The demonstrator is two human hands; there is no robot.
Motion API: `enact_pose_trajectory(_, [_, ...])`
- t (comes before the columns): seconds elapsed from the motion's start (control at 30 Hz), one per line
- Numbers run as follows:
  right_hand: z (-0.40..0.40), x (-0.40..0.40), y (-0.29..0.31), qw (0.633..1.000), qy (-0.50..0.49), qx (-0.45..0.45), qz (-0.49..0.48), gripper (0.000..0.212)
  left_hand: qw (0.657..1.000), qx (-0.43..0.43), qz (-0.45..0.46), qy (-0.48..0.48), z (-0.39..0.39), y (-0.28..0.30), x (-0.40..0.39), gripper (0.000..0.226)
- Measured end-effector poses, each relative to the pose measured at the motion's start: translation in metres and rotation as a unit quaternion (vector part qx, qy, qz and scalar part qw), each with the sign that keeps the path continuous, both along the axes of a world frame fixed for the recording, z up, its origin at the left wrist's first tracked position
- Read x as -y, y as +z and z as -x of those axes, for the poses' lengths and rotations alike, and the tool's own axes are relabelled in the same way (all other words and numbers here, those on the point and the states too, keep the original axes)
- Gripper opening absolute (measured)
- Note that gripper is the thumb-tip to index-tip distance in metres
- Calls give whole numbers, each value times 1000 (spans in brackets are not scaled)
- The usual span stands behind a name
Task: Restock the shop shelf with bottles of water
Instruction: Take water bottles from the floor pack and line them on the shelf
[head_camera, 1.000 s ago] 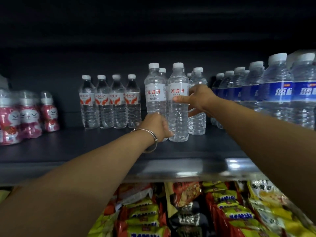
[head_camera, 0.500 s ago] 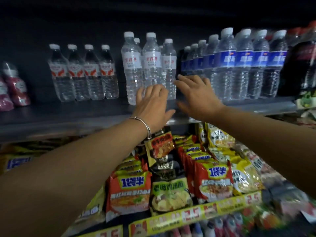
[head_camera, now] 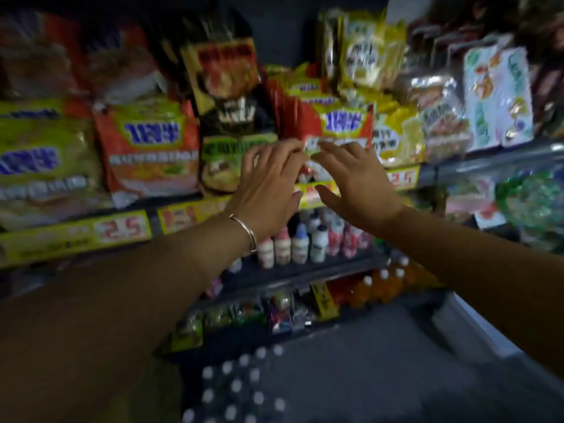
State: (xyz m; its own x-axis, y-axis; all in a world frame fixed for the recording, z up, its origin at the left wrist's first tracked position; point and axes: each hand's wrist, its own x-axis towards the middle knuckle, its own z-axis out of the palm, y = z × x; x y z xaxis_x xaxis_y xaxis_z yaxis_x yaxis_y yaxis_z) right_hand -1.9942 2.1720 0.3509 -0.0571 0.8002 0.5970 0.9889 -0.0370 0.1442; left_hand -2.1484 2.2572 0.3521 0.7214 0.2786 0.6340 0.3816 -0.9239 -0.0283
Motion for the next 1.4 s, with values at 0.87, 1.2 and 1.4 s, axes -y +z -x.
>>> enact_pose_trajectory(0.87, [77, -28, -720, 810, -155, -366, 431, 98, 910, -246, 327, 71, 67, -666, -15, 65])
enact_pose_trajectory(1.2, [82, -45, -751, 826, -133, -451, 311, 66, 909, -263, 312, 78, 68, -691, -27, 66])
enact_pose_trajectory(1.4, [64, -37, -664, 825, -72, -463, 316, 67, 883, -315, 339, 76, 56, -630, -30, 71])
